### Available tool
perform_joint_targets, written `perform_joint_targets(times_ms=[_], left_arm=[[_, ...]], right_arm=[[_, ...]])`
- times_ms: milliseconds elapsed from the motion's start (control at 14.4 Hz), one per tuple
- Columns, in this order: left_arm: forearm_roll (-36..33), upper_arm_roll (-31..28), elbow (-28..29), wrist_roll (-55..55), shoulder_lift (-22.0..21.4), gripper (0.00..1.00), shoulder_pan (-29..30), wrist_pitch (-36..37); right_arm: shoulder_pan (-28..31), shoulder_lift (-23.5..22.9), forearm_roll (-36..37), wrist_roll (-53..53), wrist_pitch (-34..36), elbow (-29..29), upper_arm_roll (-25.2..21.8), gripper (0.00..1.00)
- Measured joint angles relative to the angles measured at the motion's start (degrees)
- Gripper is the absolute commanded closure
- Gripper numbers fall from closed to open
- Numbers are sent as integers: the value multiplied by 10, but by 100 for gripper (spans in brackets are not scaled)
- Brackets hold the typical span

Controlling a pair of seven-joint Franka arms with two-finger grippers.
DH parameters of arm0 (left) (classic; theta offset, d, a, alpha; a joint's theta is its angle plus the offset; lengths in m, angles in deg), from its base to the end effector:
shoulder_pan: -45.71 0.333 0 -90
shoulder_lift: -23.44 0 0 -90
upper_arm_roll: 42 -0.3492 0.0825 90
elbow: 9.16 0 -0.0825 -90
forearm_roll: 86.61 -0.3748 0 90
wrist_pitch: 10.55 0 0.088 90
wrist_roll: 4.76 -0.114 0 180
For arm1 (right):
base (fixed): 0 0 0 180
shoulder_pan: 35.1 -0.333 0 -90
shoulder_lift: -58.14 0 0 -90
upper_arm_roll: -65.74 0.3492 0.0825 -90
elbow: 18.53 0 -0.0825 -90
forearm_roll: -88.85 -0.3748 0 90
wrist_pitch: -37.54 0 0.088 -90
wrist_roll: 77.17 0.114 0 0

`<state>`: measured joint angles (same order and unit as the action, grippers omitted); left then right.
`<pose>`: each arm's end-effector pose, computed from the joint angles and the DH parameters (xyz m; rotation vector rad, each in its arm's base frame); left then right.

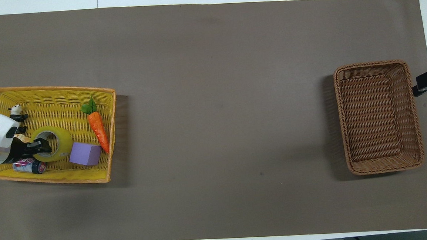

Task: Move tape to another basket
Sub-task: 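Grasp the yellow tape roll by its rim with the left gripper, then lift the tape with the left gripper while the right gripper reaches toward it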

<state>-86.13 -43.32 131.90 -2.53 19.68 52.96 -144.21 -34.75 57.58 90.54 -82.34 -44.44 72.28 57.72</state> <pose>0.4498 0.0676 0.3480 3.1144 0.3036 -0.0987 0.5246 -0.0805 0.6282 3.1182 -0.0899 -0.2599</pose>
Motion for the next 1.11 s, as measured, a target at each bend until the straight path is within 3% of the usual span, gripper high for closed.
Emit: perform_joint_targets(times_ms=[70,209,697,905,1114], left_arm=[[0,1,4,0,6,59,0,-10],[0,1,7,0,15,98,0,-19],[2,3,-13,-7,14,100,-1,12],[2,5,-94,-13,14,100,-16,102],[3,8,-186,-6,16,100,-72,184]], right_arm=[[0,0,0,0,0,0,0,0],[0,0,0,0,0,0,0,0],[0,0,0,0,0,0,0,0],[0,0,0,0,0,0,0,0],[0,0,0,0,0,0,0,0]])
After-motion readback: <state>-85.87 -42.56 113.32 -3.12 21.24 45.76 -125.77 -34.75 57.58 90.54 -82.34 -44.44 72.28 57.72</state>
